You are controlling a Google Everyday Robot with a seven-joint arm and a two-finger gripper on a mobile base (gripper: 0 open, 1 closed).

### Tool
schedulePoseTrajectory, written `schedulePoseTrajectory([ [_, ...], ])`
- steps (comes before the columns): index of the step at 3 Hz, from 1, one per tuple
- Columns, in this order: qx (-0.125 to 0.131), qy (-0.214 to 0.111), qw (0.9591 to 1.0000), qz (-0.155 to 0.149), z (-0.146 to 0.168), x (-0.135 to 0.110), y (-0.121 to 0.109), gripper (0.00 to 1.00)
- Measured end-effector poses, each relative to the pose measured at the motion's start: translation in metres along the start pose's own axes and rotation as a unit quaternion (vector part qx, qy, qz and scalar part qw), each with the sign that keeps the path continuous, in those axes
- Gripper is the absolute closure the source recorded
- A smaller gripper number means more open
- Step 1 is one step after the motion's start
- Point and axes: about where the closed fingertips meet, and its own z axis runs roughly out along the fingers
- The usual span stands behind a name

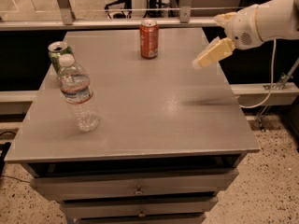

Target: Knock coke can over

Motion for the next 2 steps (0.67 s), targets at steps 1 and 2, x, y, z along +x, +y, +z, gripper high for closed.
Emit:
schedulePoseTrajectory([
  [1,0.015,-0.08,0.9963,0.025,0.042,-0.007,-0.044,0.0],
  [2,0.018,-0.121,0.9916,0.043,0.065,-0.01,-0.069,0.0],
])
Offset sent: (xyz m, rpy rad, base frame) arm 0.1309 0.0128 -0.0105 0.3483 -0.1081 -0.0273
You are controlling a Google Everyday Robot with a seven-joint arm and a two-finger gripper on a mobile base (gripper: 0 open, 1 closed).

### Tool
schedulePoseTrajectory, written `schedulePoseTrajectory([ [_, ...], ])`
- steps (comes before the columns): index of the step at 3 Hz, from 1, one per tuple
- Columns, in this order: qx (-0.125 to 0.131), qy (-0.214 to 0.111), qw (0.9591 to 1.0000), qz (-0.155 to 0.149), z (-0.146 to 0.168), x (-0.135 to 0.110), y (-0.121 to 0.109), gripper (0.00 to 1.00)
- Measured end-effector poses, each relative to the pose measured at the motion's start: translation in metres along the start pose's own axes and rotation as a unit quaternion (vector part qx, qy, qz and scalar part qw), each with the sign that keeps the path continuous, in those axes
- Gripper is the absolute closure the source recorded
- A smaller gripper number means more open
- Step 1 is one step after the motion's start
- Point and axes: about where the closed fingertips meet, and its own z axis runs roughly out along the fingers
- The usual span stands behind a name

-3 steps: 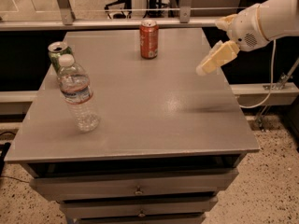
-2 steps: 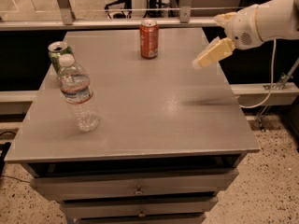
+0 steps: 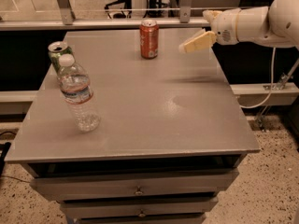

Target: Knock coke can over

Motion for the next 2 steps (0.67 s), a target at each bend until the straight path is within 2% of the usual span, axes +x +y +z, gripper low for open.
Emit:
schedulePoseTrajectory([
  [1,-0.007,-0.034,0.9993,0.013,0.021,0.0,-0.017,0.0],
  [2,-0.015,-0.075,0.9967,0.027,0.04,0.0,-0.034,0.0],
])
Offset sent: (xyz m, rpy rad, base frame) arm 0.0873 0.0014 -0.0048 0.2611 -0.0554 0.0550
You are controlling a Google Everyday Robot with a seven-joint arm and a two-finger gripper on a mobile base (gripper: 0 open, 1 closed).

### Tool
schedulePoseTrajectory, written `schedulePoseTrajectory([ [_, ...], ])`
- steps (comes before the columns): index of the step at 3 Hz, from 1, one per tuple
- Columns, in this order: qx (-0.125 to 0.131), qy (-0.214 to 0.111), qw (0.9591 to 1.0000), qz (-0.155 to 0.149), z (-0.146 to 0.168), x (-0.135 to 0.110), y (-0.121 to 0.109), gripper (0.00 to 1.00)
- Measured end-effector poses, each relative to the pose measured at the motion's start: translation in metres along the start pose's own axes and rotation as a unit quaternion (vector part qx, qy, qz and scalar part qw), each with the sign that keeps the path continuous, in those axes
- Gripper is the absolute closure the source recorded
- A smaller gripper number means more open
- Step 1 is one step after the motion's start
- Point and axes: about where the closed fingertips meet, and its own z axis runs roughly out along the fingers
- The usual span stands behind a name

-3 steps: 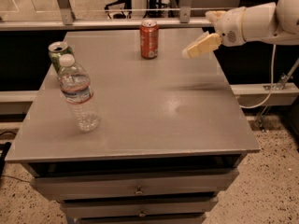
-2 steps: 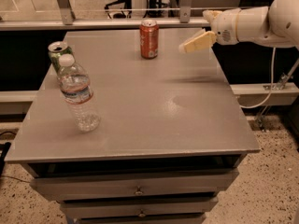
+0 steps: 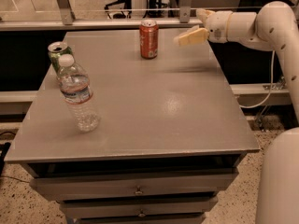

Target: Knock coke can over

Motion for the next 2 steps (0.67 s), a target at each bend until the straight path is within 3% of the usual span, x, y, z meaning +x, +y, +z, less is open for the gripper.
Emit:
schedulePoseTrajectory([
  [1,-0.014,-0.029,0.9994,0.009,0.018,-0.001,-0.008,0.0],
  [2,-0.043,-0.029,0.9986,0.011,0.038,-0.009,0.003,0.0],
])
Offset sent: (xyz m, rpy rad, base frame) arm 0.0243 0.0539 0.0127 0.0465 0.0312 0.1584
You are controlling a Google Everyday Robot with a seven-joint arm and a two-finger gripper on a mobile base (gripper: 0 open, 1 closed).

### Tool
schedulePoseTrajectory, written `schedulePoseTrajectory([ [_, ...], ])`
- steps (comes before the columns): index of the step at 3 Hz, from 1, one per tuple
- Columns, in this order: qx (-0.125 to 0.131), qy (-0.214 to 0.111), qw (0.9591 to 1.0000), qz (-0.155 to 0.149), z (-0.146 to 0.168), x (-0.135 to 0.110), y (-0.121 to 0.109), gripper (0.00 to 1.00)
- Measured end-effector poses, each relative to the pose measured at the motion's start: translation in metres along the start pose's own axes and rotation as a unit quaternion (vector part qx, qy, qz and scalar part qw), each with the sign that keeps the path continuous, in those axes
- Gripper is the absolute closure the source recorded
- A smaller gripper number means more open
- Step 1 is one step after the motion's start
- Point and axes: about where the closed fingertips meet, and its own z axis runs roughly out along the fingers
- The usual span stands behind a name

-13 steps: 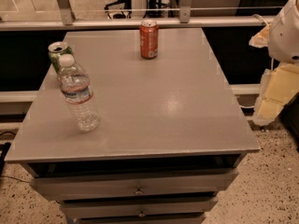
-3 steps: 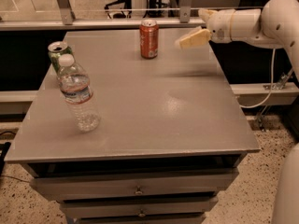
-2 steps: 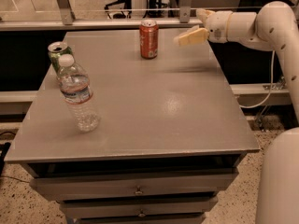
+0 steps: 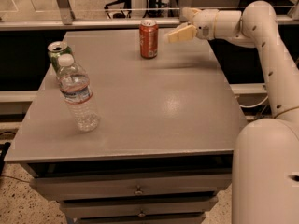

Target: Knock coke can over

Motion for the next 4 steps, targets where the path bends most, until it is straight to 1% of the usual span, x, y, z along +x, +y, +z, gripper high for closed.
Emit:
schedulePoseTrajectory([
  [1,0.003,0.049,0.9988,-0.006,0.0,-0.007,0.01,0.0],
  [2,0.001,0.072,0.9974,-0.002,0.0,-0.004,0.022,0.0],
  [3,-0.015,0.073,0.9972,-0.001,0.009,-0.001,0.036,0.0],
  [4,-0.049,0.063,0.9968,-0.006,0.029,-0.003,0.055,0.0],
])
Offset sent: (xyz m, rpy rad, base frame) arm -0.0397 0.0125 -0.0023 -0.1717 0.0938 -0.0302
